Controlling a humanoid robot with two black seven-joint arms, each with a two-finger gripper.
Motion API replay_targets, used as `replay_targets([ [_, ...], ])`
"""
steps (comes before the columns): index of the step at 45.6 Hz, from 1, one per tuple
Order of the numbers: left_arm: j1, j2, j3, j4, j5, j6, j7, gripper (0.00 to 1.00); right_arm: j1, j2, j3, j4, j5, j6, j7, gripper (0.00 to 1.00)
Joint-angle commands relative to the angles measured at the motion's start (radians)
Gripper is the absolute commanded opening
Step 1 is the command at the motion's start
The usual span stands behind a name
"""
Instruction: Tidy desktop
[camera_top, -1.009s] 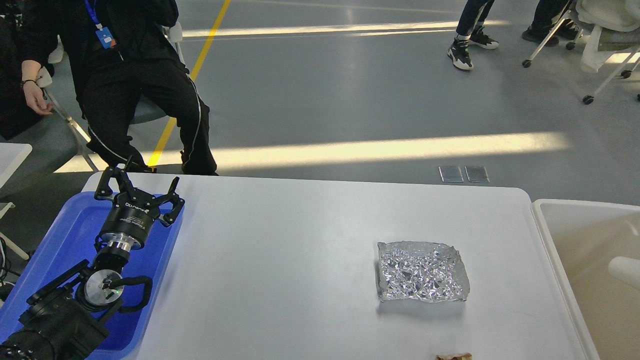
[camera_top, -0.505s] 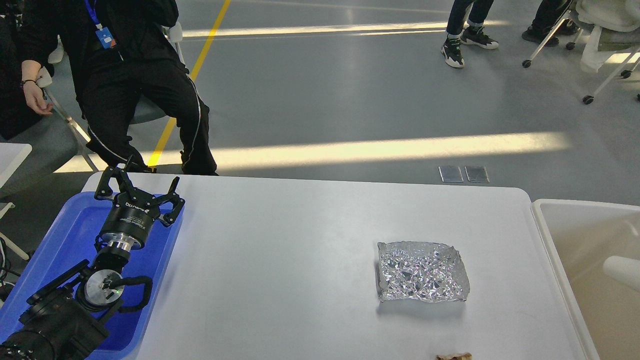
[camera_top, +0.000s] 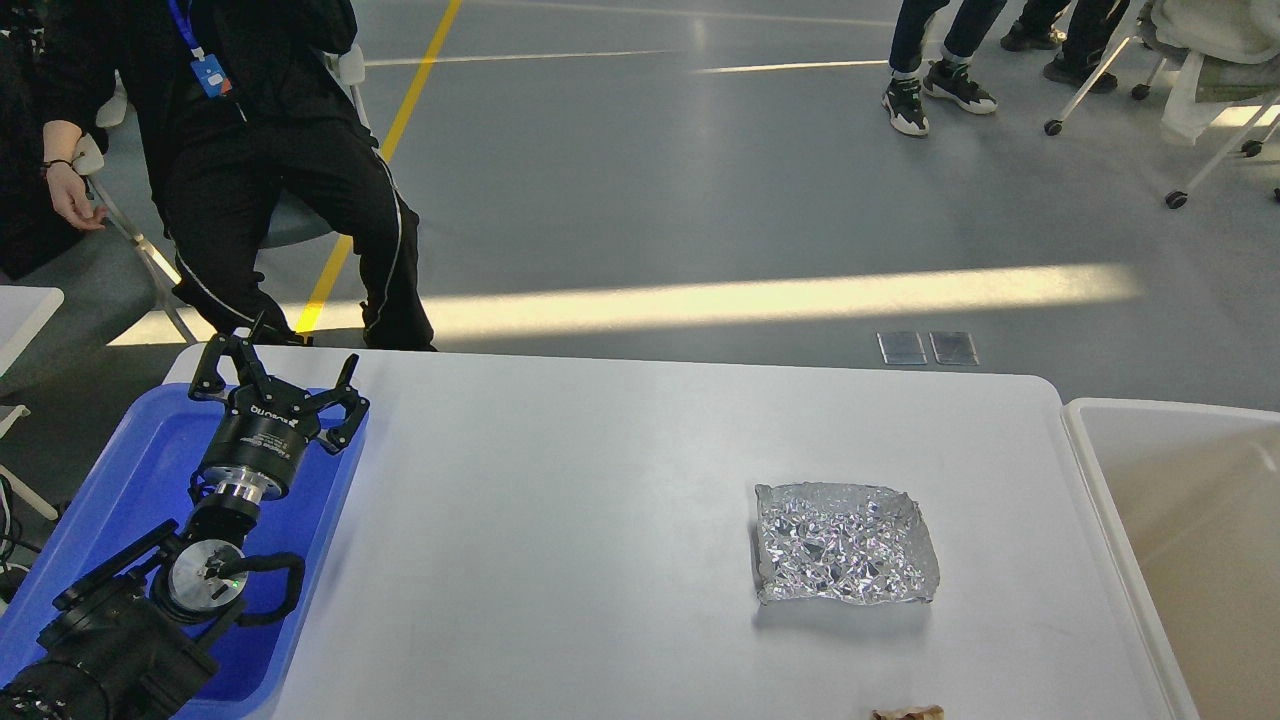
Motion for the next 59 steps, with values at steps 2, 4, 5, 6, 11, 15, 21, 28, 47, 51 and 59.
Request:
replay_targets([
  [2, -0.001, 0.000, 0.000, 0.000, 0.000, 0.000, 0.000, 1.00, -0.006, -0.003, 0.009, -0.012, 0.000, 0.002, 0.000, 1.00],
  [4, 0.000, 0.000, 0.000, 0.000, 0.000, 0.000, 0.000, 1.00, -0.003, -0.001, 0.009, -0.012, 0.000, 0.002, 0.000, 1.00],
  [5, 0.000, 0.000, 0.000, 0.000, 0.000, 0.000, 0.000, 1.00, -0.001, -0.001, 0.009, -0.012, -0.002, 0.003, 0.000, 1.00],
  [6, 0.000, 0.000, 0.000, 0.000, 0.000, 0.000, 0.000, 1.00, 0.002, -0.001, 0.009, -0.012, -0.002, 0.003, 0.000, 1.00],
  [11, 0.000, 0.000, 0.000, 0.000, 0.000, 0.000, 0.000, 1.00, 0.008, -0.006, 0.011, -0.012, 0.000, 0.003, 0.002, 1.00],
  [15, 0.000, 0.000, 0.000, 0.000, 0.000, 0.000, 0.000, 1.00, 0.020, -0.007, 0.008, -0.014, -0.002, 0.002, 0.002, 1.00],
  [21, 0.000, 0.000, 0.000, 0.000, 0.000, 0.000, 0.000, 1.00, 0.014, -0.010, -0.003, -0.014, -0.021, 0.003, 0.002, 1.00],
  [28, 0.000, 0.000, 0.000, -0.001, 0.000, 0.000, 0.001, 1.00, 0.020, -0.012, 0.008, -0.020, -0.083, 0.002, 0.002, 1.00],
  [47, 0.000, 0.000, 0.000, 0.000, 0.000, 0.000, 0.000, 1.00, 0.157, 0.001, -0.009, -0.147, -0.161, 0.014, 0.004, 1.00],
  [51, 0.000, 0.000, 0.000, 0.000, 0.000, 0.000, 0.000, 1.00, 0.174, -0.001, 0.008, -0.147, -0.160, 0.011, 0.004, 1.00],
  [59, -0.001, 0.000, 0.000, 0.000, 0.000, 0.000, 0.000, 1.00, 0.197, -0.019, -0.004, -0.142, -0.161, 0.057, 0.013, 1.00],
])
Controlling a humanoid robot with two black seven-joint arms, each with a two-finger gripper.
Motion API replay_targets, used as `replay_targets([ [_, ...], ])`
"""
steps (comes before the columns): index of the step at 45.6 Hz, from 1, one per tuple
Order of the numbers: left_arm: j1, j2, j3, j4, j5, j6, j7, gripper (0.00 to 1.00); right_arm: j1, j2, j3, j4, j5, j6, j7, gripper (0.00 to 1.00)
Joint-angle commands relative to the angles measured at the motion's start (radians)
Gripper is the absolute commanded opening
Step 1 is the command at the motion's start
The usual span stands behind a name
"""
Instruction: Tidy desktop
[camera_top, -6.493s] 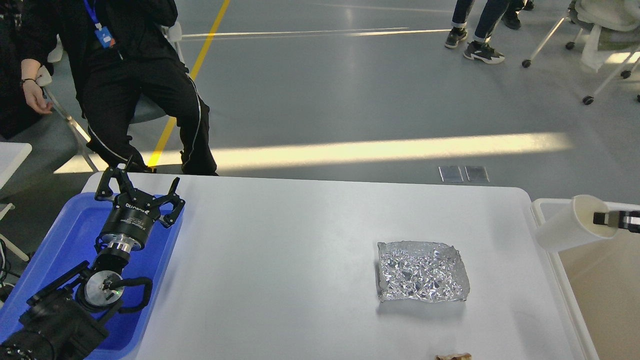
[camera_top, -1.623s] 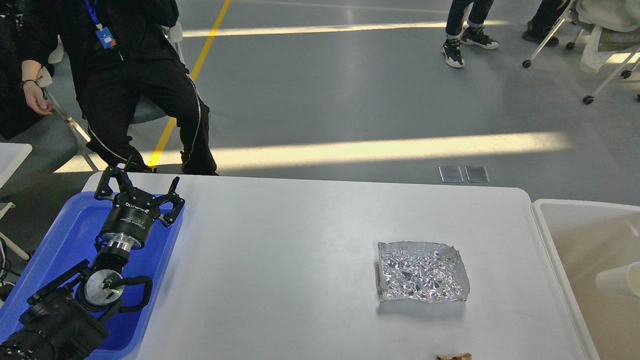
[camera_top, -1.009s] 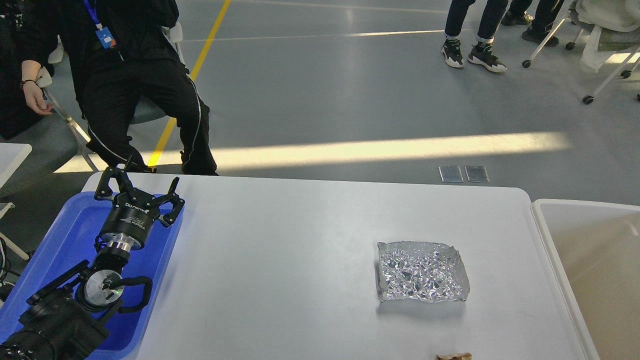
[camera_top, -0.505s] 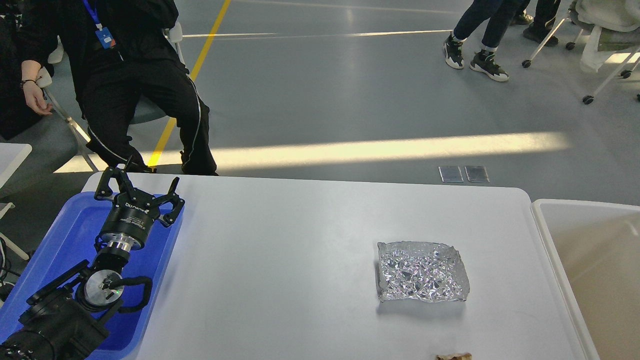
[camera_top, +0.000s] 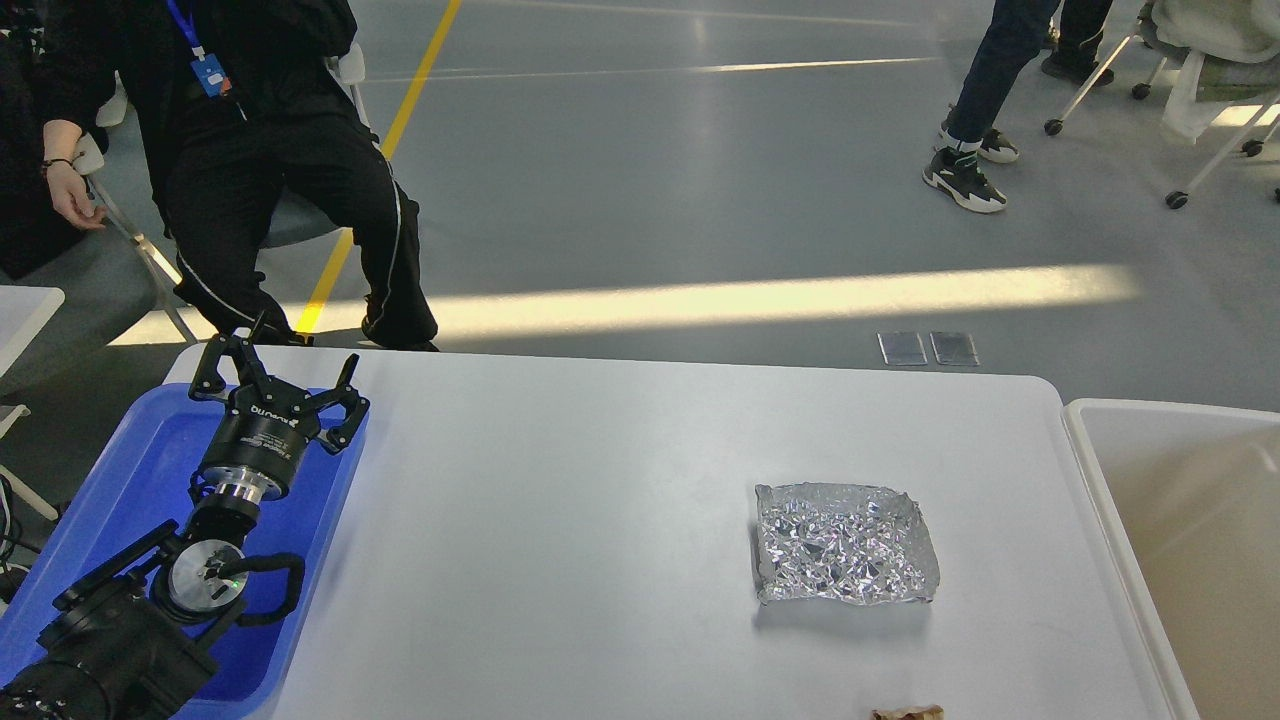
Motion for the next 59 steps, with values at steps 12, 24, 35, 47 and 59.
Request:
replay_targets([
  [12, -0.001, 0.000, 0.000, -0.001, 0.000, 0.000, 0.000, 1.00, 0.072, -0.100, 0.226, 0.001, 0.009, 0.305, 0.030, 1.00],
  [24, 0.001, 0.000, 0.000, -0.001, 0.000, 0.000, 0.000, 1.00, 0.069, -0.152, 0.324, 0.137, 0.007, 0.428, 0.087, 1.00],
  [35, 0.001, 0.000, 0.000, -0.001, 0.000, 0.000, 0.000, 1.00, 0.131, -0.148, 0.341, 0.150, 0.007, 0.331, 0.087, 1.00],
  [47, -0.001, 0.000, 0.000, 0.000, 0.000, 0.000, 0.001, 1.00, 0.122, -0.166, 0.341, 0.252, 0.006, 0.327, 0.088, 1.00],
  [59, -0.001, 0.000, 0.000, 0.000, 0.000, 0.000, 0.000, 1.00, 0.066, -0.217, 0.476, 0.510, -0.005, 0.290, 0.100, 1.00],
])
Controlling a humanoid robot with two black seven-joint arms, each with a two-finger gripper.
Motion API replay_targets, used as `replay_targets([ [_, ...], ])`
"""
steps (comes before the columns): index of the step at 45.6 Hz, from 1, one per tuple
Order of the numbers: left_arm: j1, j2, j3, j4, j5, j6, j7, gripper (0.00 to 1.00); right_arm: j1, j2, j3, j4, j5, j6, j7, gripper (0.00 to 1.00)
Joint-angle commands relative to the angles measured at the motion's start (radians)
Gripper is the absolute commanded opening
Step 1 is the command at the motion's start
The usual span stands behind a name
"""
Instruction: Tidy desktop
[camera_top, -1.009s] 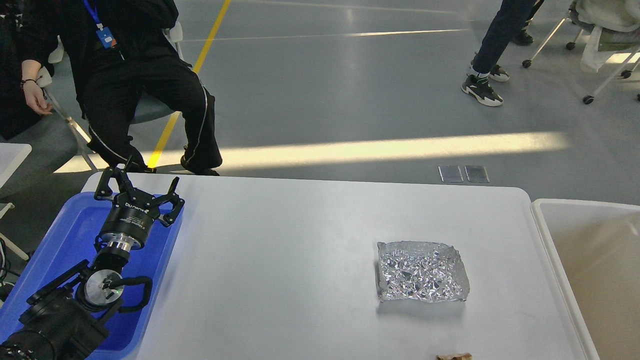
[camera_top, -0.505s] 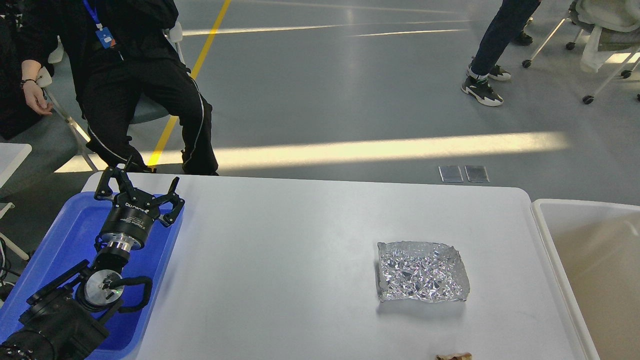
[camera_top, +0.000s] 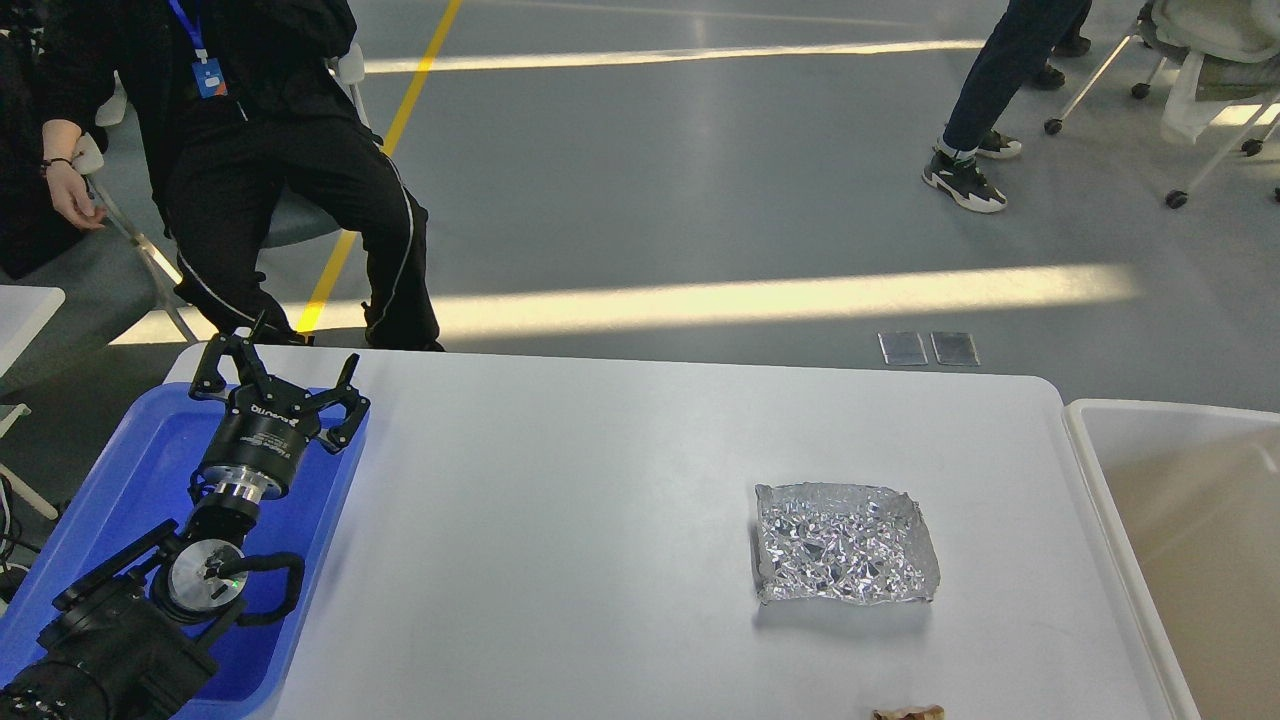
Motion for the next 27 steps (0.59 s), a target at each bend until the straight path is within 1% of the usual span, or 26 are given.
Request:
replay_targets([
  [1, -0.001, 0.000, 0.000, -0.001, 0.000, 0.000, 0.000, 1.00, -0.056, -0.026, 0.122, 0.204, -0.011, -0.024, 0.016, 1.00],
  [3, -0.001, 0.000, 0.000, 0.001, 0.000, 0.000, 0.001, 1.00, -0.080, -0.027, 0.148, 0.270, -0.013, -0.025, 0.033, 1.00],
  [6, -0.001, 0.000, 0.000, 0.001, 0.000, 0.000, 0.000, 1.00, -0.122, -0.029, 0.197, 0.368, -0.014, -0.042, 0.077, 1.00],
  [10, -0.001, 0.000, 0.000, -0.001, 0.000, 0.000, 0.000, 1.00, -0.178, -0.016, 0.274, 0.445, -0.022, -0.085, 0.131, 1.00],
  [13, 0.001, 0.000, 0.000, -0.001, 0.000, 0.000, 0.000, 1.00, -0.197, 0.023, 0.292, 0.459, -0.062, -0.119, 0.154, 1.00],
  [15, -0.001, 0.000, 0.000, 0.001, 0.000, 0.000, 0.000, 1.00, -0.202, 0.054, 0.306, 0.457, -0.101, -0.134, 0.160, 1.00],
  [20, -0.001, 0.000, 0.000, -0.001, 0.000, 0.000, 0.001, 1.00, -0.208, 0.103, 0.333, 0.457, -0.145, -0.144, 0.188, 1.00],
  [23, 0.001, 0.000, 0.000, -0.001, 0.000, 0.000, 0.000, 1.00, -0.212, 0.125, 0.360, 0.457, -0.145, -0.151, 0.226, 1.00],
  [27, -0.001, 0.000, 0.000, 0.001, 0.000, 0.000, 0.000, 1.00, -0.212, 0.154, 0.370, 0.461, -0.148, -0.179, 0.304, 1.00],
])
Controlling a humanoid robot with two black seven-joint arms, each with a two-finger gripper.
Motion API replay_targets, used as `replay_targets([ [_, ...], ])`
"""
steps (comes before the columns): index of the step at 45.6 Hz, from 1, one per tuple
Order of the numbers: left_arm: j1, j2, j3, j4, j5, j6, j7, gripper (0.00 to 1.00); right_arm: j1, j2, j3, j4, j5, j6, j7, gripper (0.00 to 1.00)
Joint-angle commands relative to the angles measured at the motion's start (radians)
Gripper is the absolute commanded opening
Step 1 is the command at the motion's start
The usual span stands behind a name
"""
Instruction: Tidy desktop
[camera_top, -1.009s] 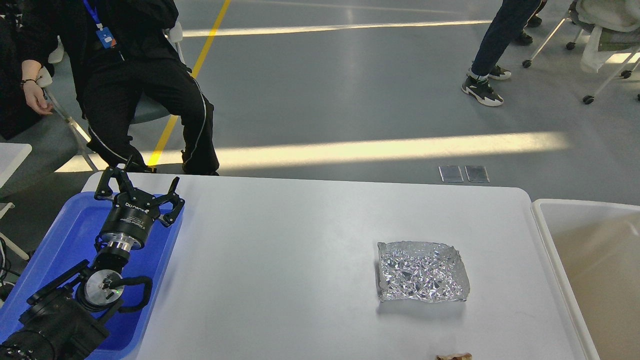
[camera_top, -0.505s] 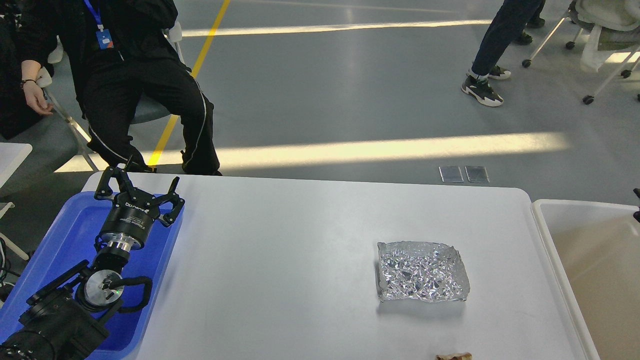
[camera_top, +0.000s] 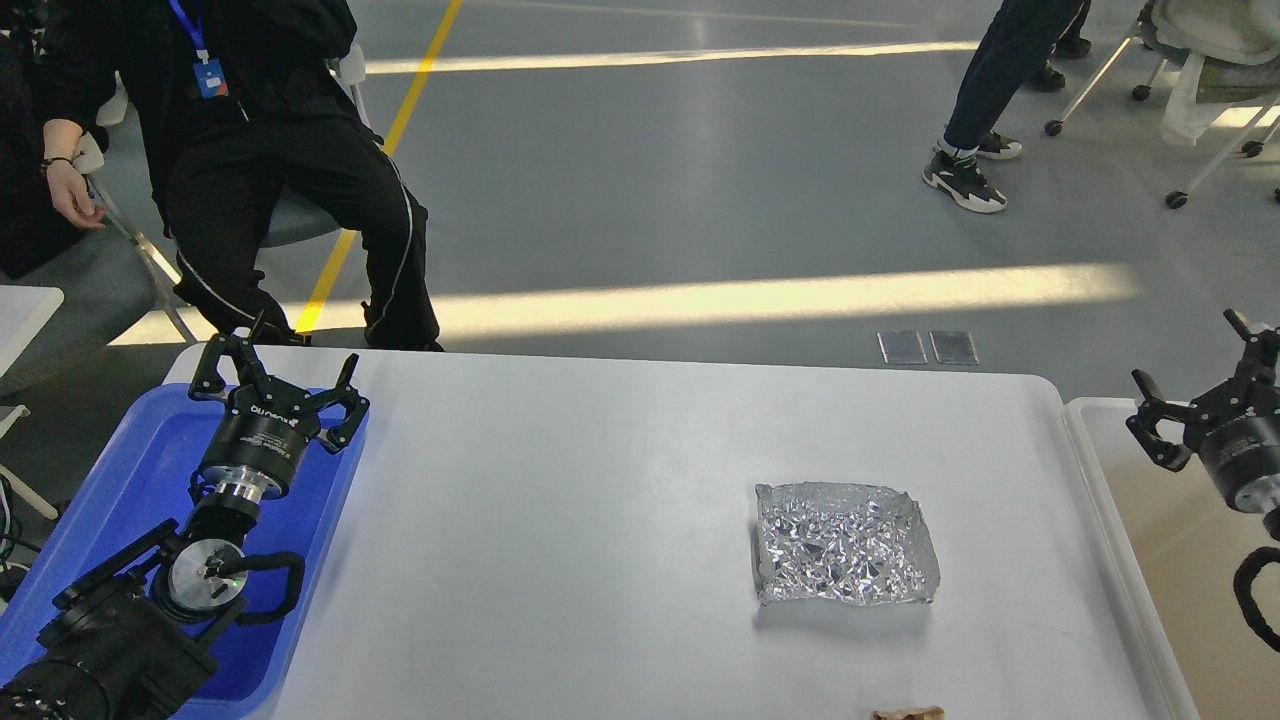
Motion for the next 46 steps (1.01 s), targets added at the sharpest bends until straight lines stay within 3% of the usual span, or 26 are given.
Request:
replay_targets([
  [1, 0.001, 0.000, 0.000, -0.001, 0.000, 0.000, 0.001, 1.00, -0.030, 0.087, 0.075, 0.046, -0.048, -0.064, 0.152, 1.00],
  [5, 0.001, 0.000, 0.000, 0.001, 0.000, 0.000, 0.000, 1.00, -0.030, 0.105, 0.075, 0.044, -0.082, -0.082, 0.191, 1.00],
  [12, 0.000, 0.000, 0.000, -0.001, 0.000, 0.000, 0.001, 1.00, -0.029, 0.133, 0.075, 0.047, -0.172, -0.099, 0.191, 1.00],
  [46, 0.001, 0.000, 0.000, 0.001, 0.000, 0.000, 0.000, 1.00, -0.022, 0.145, 0.026, 0.038, -0.179, -0.094, 0.188, 1.00],
])
